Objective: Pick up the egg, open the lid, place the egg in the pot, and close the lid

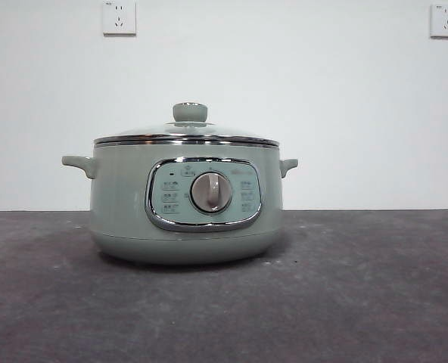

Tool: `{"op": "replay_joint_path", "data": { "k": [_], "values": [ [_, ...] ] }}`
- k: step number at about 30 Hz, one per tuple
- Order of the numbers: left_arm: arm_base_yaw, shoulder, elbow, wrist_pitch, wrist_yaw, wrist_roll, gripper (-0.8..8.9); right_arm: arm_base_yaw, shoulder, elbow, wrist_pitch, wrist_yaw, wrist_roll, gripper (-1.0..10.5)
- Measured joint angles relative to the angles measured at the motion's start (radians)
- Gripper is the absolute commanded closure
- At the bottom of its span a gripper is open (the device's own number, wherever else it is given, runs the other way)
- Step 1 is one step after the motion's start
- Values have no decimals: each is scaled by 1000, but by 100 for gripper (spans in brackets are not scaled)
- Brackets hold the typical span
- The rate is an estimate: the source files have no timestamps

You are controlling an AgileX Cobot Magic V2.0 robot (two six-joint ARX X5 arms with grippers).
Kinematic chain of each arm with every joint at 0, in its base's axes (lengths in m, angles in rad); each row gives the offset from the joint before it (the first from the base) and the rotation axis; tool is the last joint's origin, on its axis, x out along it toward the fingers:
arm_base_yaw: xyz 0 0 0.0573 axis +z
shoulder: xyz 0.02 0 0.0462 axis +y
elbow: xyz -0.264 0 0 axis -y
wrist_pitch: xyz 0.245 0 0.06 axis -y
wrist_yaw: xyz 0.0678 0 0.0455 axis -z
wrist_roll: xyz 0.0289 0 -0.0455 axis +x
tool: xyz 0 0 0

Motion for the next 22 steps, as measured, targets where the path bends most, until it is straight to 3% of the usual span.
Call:
{"op": "replay_joint_path", "data": {
  "k": [8, 11, 15, 22],
  "values": [
    [0, 4, 0, 0, 0, 0, 817, 0, 0, 0, 0, 11, 0, 946],
    [0, 4, 0, 0, 0, 0, 817, -1, 0, 0, 0, 60, -11, 946],
    [0, 4, 0, 0, 0, 0, 817, -55, -2, 0, 5, 164, -82, 946],
    [0, 5, 0, 0, 2, 0, 817, -307, -121, -153, 438, 48, -234, 946]
  ]
}}
